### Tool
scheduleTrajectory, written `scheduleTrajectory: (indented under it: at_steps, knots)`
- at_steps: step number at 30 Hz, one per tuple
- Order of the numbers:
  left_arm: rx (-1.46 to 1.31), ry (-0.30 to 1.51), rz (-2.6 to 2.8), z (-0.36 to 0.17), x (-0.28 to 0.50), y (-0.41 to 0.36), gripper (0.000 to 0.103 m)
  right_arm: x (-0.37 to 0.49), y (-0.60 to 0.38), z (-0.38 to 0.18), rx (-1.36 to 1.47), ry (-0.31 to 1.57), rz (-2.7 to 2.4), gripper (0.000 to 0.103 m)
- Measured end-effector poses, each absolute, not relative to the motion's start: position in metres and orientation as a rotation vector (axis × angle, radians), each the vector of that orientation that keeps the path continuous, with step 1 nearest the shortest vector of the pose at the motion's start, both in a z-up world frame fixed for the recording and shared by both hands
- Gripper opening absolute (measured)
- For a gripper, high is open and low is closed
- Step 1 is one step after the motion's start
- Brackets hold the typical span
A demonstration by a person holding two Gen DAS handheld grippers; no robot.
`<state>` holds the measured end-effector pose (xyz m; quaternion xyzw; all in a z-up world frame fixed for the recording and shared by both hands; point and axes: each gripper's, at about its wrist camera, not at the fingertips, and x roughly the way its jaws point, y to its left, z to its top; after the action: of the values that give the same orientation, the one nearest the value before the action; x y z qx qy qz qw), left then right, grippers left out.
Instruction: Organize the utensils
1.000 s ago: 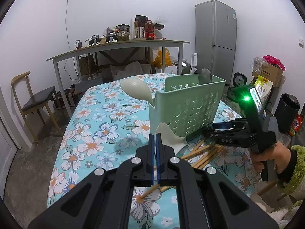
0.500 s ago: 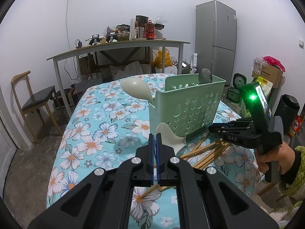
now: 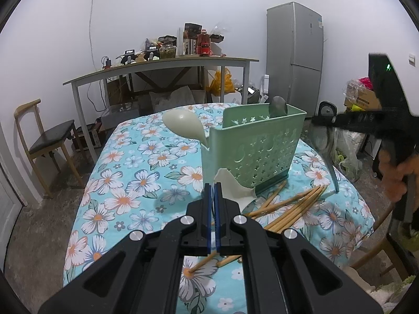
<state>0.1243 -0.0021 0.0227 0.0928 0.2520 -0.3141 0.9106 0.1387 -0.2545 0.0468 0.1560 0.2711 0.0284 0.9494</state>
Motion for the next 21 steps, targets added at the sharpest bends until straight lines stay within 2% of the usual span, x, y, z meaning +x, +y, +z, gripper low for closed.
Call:
scheduleTrajectory:
  at_steps: [12, 21]
  knots:
    - [0.203, 0.499, -0.66, 0.028, 0.117, -0.004, 0.002, 0.114, -0.245, 0.106, 0.394, 0.418, 0.216, 0.001]
    - [0.196, 0.491, -0.669, 0.032, 0.112, -0.003, 0.002, 0.129, -0.228, 0.162, 0.44, 0.333, 0.441, 0.001]
